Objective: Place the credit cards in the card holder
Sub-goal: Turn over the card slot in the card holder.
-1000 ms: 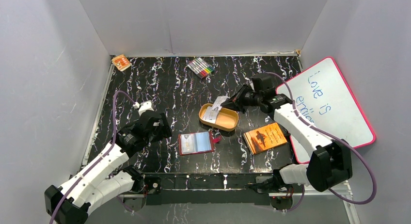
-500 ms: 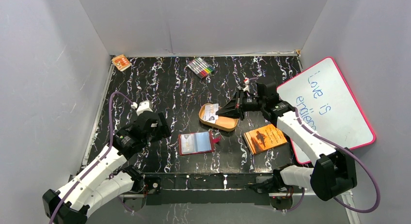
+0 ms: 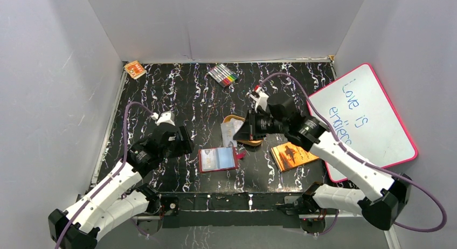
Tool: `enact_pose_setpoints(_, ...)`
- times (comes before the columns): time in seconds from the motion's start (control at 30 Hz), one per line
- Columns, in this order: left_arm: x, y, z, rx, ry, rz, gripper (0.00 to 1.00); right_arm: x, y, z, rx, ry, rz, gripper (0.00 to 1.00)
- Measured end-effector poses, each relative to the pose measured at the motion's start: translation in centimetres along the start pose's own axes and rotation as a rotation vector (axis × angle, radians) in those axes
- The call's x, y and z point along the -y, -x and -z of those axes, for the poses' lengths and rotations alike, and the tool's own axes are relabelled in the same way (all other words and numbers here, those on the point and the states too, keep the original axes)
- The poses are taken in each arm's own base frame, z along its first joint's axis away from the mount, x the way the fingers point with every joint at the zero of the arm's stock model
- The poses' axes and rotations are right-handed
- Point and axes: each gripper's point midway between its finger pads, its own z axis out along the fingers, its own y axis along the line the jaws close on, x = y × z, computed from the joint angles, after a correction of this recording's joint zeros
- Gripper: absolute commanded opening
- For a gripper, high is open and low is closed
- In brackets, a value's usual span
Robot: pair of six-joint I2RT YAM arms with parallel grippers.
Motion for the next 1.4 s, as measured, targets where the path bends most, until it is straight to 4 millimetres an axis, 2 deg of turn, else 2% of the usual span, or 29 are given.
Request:
enact_pose_setpoints(0.07, 0.6, -0.4, -0.1, -0.018, -0.030, -0.008, 0.65, 1.3, -1.3, 0.4, 0.011, -0.045, 0.075, 0.00)
enact_pose_setpoints(0.13, 1.1, -0.8, -0.2, -0.040, -0.050, -0.015, 0.66, 4.2, -2.1, 0.2, 0.011, -0.127, 0.116, 0.00)
enact_pose_setpoints(0.23, 1.8, -1.9, -0.7, -0.070, -0.081, -0.014, 0.67, 9.0, -4.6, -0.9, -0.056, -0.232, 0.132, 0.00)
enact_pose_setpoints(0.27, 2.0, -2.5, -0.9, -0.083, -0.091, -0.010, 0.68, 10.9, -6.2, -1.2, -0.094, -0.266, 0.130, 0.00)
enact_pose_setpoints(0.33, 2.2, -4.4, -1.2, -0.126, -0.100, -0.017, 0.71, 13.3, -8.6, -1.3, -0.147, -0.308, 0.116, 0.00)
enact_pose_setpoints(0.43, 2.7, -6.8, -1.3, -0.180, -0.106, -0.050, 0.76, 15.5, -10.9, -1.3, -0.189, -0.340, 0.098, 0.00)
enact_pose_setpoints(0.53, 3.6, -7.9, -1.5, -0.207, -0.114, -0.075, 0.83, 15.8, -11.0, -1.5, -0.181, -0.340, 0.097, 0.00)
enact_pose_setpoints(0.7, 4.2, -8.1, -2.4, -0.222, -0.094, -0.085, 0.86, 15.4, -9.9, -2.1, -0.132, -0.325, 0.100, 0.00)
enact_pose_setpoints(0.97, 7.8, -7.5, -3.8, -0.233, -0.153, -0.088, 0.83, 15.1, -10.0, -2.4, -0.121, -0.305, 0.054, 0.00)
enact_pose_setpoints(1.17, 8.5, -9.0, -5.6, -0.297, -0.128, -0.115, 0.81, 14.8, -10.3, -2.9, -0.134, -0.290, 0.010, 0.00)
enact_pose_setpoints(1.4, 10.5, -9.0, -7.7, -0.321, -0.111, -0.170, 0.73, 14.5, -10.1, -2.7, -0.122, -0.287, 0.003, 0.00)
